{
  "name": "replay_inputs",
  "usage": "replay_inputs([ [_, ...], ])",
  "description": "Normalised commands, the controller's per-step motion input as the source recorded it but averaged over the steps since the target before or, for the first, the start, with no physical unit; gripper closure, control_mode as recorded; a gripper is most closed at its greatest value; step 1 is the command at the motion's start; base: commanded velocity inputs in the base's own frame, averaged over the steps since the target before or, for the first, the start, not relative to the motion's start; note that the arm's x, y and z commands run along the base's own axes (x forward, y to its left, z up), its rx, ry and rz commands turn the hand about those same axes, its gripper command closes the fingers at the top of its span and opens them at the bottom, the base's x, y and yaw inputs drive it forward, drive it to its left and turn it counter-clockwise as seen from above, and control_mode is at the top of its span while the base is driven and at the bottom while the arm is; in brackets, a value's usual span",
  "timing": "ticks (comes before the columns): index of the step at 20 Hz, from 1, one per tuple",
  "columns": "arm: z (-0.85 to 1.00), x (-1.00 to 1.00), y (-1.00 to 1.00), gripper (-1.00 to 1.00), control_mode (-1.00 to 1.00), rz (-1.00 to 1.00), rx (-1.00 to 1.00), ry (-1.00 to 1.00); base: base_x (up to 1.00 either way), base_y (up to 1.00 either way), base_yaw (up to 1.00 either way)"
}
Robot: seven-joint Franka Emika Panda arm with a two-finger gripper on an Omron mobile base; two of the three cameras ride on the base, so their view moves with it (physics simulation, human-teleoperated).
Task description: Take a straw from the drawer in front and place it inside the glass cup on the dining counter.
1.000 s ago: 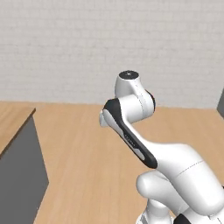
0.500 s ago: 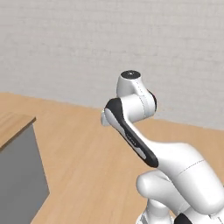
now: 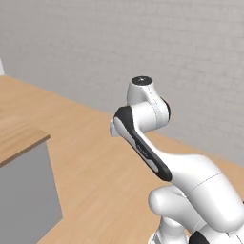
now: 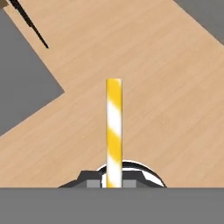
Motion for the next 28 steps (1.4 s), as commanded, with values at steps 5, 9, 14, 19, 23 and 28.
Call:
replay_inputs([
  [5, 0.00, 0.00, 0.00, 1.00, 1.00, 0.00, 0.00, 0.00, 1.00, -0.67, 0.53],
  [9, 0.00, 0.00, 0.00, 1.00, 1.00, 0.00, 0.00, 0.00, 0.99, -0.67, 0.53],
  [14, 0.00, 0.00, 0.00, 1.00, 1.00, 0.00, 0.00, 0.00, 0.94, -0.70, 0.54],
  [19, 0.00, 0.00, 0.00, 1.00, 1.00, 0.00, 0.00, 0.00, 0.97, -0.61, 0.58],
  [23, 0.00, 0.00, 0.00, 1.00, 1.00, 0.00, 0.00, 0.00, 0.93, -0.53, 0.62],
  [28, 0.00, 0.00, 0.00, 1.00, 1.00, 0.00, 0.00, 0.00, 0.84, -0.61, 0.61],
])
